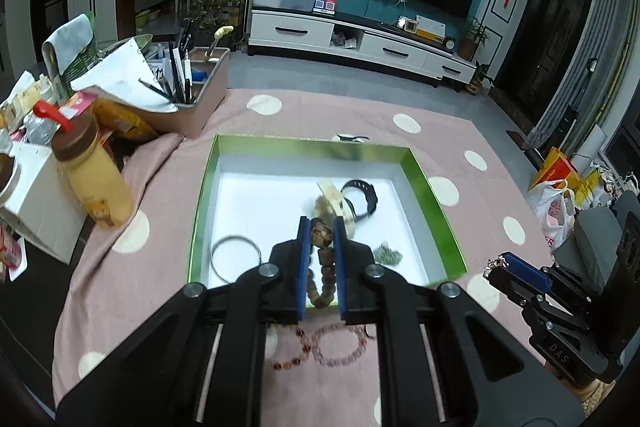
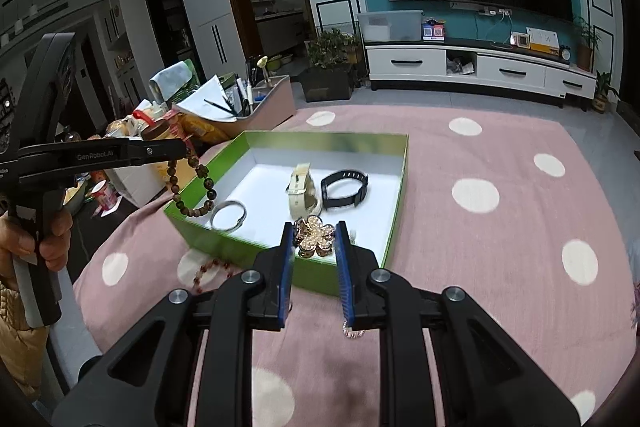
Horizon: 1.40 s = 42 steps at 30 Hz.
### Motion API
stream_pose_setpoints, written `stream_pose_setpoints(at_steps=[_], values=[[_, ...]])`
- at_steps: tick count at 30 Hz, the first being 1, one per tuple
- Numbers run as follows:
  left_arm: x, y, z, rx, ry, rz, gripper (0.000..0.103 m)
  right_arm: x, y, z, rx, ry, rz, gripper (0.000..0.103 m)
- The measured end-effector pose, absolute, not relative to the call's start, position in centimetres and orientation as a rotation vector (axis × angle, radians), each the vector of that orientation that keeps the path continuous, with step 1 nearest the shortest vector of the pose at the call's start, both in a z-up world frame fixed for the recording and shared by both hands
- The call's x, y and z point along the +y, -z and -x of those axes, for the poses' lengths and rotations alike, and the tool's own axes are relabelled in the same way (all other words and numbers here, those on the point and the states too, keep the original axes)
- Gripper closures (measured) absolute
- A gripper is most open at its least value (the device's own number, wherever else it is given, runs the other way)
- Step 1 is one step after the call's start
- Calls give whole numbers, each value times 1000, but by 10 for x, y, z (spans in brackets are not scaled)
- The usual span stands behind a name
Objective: Organize jewelry
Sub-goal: 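Carry the bead bracelet and flower charm into the green box and release both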
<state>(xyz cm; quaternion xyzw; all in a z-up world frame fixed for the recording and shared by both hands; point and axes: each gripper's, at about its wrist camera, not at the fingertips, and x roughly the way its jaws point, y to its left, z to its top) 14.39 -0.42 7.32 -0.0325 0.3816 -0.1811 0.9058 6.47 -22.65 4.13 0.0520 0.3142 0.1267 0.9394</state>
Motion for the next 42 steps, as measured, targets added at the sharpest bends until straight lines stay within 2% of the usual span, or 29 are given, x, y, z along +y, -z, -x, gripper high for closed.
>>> stream_pose_setpoints(at_steps=[6,16,29,30,33,35,37,39,42], values=[[-10,-64,-177,816,354,62,92,-227,-40,-100,662,-249,-96,83],[-18,-19,-224,920,318,59,92,-220,-12,-151,749,-233,-64,83],[-20,16,-245,983,280,41,92,-212,10,-178,804,-204,-32,83],[-21,16,-244,981,278,36,89,-212,9,-179,800,-200,-31,83],[-20,12,-244,971,270,31,72,-216,5,-177,791,-196,-42,82],[-19,8,-242,961,267,29,67,-220,1,-173,777,-197,-53,81],[-17,5,-238,957,262,30,58,-226,-4,-166,762,-193,-66,73],[-13,2,-234,947,260,34,56,-232,-9,-158,747,-188,-79,72],[-9,-6,-222,925,249,24,47,-243,-16,-140,727,-180,-96,70]])
